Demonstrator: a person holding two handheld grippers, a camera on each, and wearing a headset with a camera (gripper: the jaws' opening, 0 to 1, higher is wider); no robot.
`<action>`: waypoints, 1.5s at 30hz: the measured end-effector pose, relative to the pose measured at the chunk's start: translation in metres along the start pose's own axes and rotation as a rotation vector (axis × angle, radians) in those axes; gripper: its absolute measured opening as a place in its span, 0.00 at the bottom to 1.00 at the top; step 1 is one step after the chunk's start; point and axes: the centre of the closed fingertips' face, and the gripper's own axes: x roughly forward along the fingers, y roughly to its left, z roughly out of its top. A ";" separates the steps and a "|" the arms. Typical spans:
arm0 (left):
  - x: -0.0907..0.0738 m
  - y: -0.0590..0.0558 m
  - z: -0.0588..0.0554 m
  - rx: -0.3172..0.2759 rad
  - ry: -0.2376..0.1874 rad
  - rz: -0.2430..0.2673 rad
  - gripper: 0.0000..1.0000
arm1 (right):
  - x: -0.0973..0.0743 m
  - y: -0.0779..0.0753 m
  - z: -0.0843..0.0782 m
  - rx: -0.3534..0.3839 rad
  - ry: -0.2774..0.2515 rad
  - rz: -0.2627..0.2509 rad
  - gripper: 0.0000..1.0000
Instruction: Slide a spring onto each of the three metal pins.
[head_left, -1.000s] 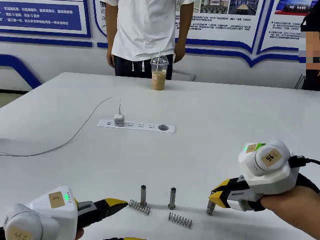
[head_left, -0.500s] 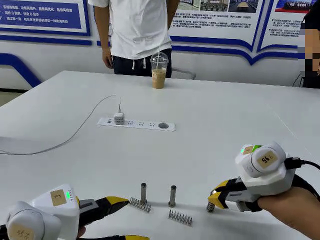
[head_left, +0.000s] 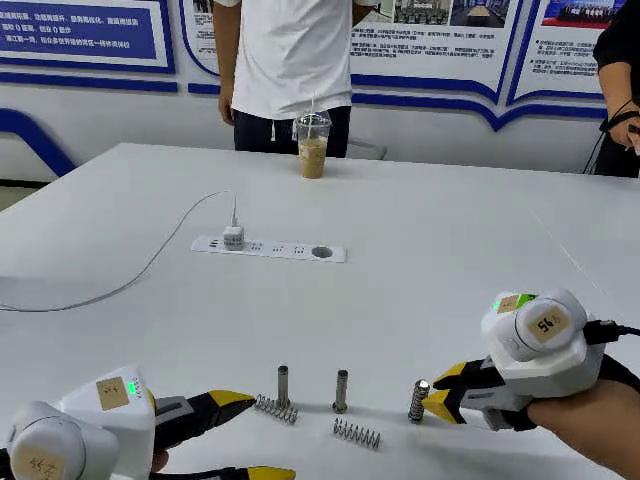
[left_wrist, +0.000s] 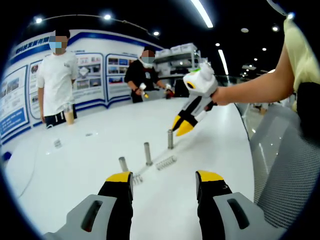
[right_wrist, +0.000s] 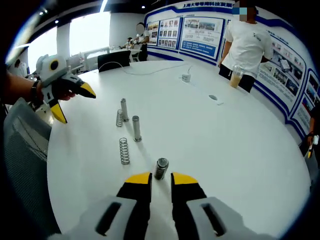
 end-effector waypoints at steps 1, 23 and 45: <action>0.000 0.000 0.000 0.000 0.000 0.000 0.51 | -0.001 0.001 -0.001 -0.001 0.001 0.002 0.16; 0.002 -0.001 0.003 0.005 -0.001 -0.005 0.50 | 0.019 0.048 0.005 -0.056 0.008 0.101 0.16; 0.003 -0.004 0.001 0.002 0.008 -0.010 0.49 | 0.053 0.062 0.005 -0.057 0.039 0.170 0.14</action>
